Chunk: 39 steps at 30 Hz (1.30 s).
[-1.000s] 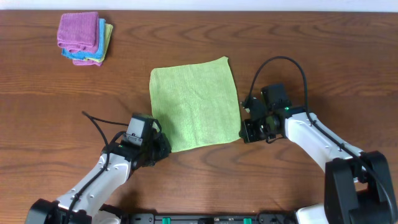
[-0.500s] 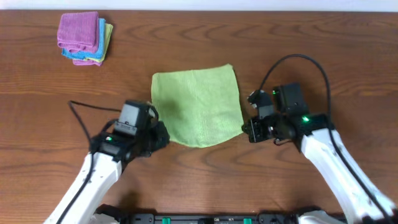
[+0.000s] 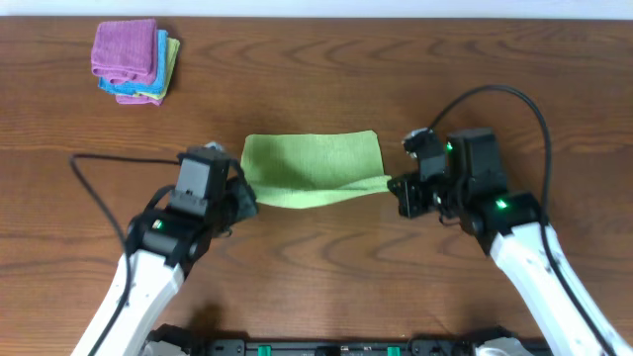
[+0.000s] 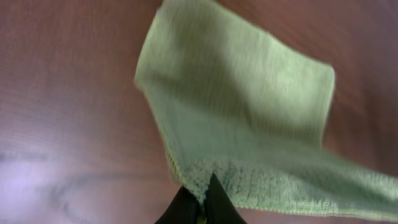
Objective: Fold the cloth
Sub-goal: 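Fold the near edge up and away over the far half with both grippers, then press the folded strip down and hold its ends with both grippers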
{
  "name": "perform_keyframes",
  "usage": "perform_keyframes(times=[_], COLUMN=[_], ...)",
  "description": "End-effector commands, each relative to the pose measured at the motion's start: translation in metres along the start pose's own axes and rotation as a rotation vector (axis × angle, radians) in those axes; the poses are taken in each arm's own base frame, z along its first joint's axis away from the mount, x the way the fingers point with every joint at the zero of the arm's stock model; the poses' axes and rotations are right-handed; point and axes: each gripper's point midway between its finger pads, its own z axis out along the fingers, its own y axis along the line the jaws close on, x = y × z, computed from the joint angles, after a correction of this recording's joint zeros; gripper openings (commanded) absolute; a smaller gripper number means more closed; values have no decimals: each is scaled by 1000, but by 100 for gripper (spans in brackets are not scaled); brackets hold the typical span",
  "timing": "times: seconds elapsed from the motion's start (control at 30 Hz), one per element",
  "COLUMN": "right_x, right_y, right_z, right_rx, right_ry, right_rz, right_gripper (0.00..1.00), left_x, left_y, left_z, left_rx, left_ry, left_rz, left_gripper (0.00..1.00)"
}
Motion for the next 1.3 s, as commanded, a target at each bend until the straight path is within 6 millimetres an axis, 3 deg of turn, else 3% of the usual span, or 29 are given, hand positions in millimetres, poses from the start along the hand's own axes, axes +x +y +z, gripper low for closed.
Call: perform_keyframes(times=[0.0,0.13,0.27,0.47,0.57,0.7,0.77,0.87,1.03,1.27], right_x=[-6,-21,-43,-86,-100,-110,-108,-89,-52,-41], right_y=[-12,-35,-49,-71,-79,-82,-81,-72,-66,-56], right_z=[21,51,66,93,105,106,106,108,104,82], right_rx=[25,80,97,127,139,145,143,95,88,96], right_ry=[14,-28,-89,-123,-126,-145,-134,-55,97,145], right_rz=[29,46,56,60,63,83,97,132,190,196], right_gripper=[1,1,1,1,1,1,1,1,1,1], left_x=[-15,-38,-64,-105,-120,-129,-129,-116,-68,-43], left_y=[2,-1,0,4,-2,-18,-19,-13,13,33], left_z=[23,59,82,108,117,126,127,127,123,111], left_rx=[-49,-33,23,144,159,205,203,179,59,-41], left_ry=[-34,-73,-113,-132,-138,-108,-95,-39,149,241], left_rz=[-4,-5,-53,-122,-123,-77,-74,-88,-117,-120], left_gripper=[6,6,6,6,6,6,6,6,5,6])
